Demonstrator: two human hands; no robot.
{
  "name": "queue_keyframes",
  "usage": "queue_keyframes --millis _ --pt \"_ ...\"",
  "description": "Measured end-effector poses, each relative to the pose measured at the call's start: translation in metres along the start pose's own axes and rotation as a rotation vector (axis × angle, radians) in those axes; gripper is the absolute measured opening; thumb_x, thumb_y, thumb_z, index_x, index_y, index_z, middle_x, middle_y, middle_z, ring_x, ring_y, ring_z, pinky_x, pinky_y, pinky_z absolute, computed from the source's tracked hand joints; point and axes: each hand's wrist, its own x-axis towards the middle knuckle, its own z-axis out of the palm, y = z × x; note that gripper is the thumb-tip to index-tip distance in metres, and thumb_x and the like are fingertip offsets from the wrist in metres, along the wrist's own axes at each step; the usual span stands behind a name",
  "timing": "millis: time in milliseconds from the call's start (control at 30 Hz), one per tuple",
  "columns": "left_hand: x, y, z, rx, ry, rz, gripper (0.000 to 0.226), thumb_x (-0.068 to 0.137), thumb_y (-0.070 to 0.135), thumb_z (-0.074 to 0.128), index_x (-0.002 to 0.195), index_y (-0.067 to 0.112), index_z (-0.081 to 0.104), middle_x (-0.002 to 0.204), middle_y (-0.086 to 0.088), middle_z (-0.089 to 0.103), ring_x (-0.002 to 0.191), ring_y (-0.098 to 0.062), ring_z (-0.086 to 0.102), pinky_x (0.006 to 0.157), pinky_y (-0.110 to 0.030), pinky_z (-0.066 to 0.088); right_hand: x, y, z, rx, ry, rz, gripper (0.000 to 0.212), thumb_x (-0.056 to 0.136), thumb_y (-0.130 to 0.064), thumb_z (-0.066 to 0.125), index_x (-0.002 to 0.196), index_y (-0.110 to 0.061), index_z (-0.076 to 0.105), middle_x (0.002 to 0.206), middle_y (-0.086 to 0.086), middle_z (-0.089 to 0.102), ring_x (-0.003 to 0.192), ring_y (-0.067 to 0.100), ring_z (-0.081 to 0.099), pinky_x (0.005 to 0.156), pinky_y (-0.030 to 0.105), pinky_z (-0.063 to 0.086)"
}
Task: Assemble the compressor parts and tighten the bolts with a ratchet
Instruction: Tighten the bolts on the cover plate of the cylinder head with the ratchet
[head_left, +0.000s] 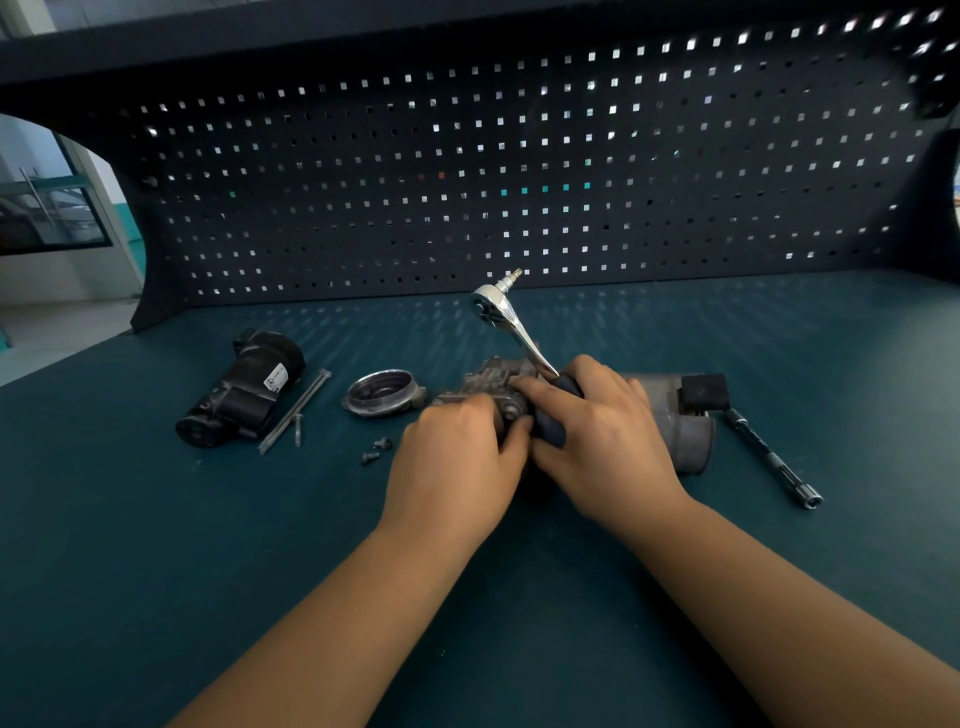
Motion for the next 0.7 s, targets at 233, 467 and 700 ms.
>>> queue_keyframes --millis 233,467,700 --pt "-0.0002 0.0014 0.0012 0.013 0.034 0.059 0.027 0.092 0.038 0.048 0.078 0.016 0.056 0.08 -0.004 0.064 0.076 -0.024 0.058 0.058 -0.029 0.032 0.0001 0.0 -0.0004 0.011 -0.009 0.003 0.045 0.065 -0.014 0.078 0.109 -0.011 0.07 0.082 0.012 0.054 0.076 0.033 0.057 0.067 0.033 0.032" --pt "-0.0009 0.0015 0.0003 -0.008 0.046 0.045 0.027 0.09 0.039 0.049 0.078 0.016 0.057 0.078 -0.001 0.063 0.076 -0.021 0.058 0.057 -0.028 0.032 -0.0003 -0.0007 -0.0007 0.009 0.002 0.004 0.044 0.065 -0.013 0.079 0.108 -0.01 0.07 0.08 0.012 0.053 0.073 0.033 0.057 0.066 0.033 0.032" --pt "0.0014 0.0006 0.0008 0.0 0.049 0.051 0.033 0.093 0.04 0.044 0.084 0.013 0.062 0.083 -0.004 0.066 0.078 -0.022 0.06 0.06 -0.03 0.036 0.0004 -0.0008 -0.0003 0.01 0.033 0.0 0.042 0.067 -0.024 0.067 0.107 -0.012 0.071 0.08 0.012 0.054 0.072 0.033 0.058 0.064 0.034 0.033"
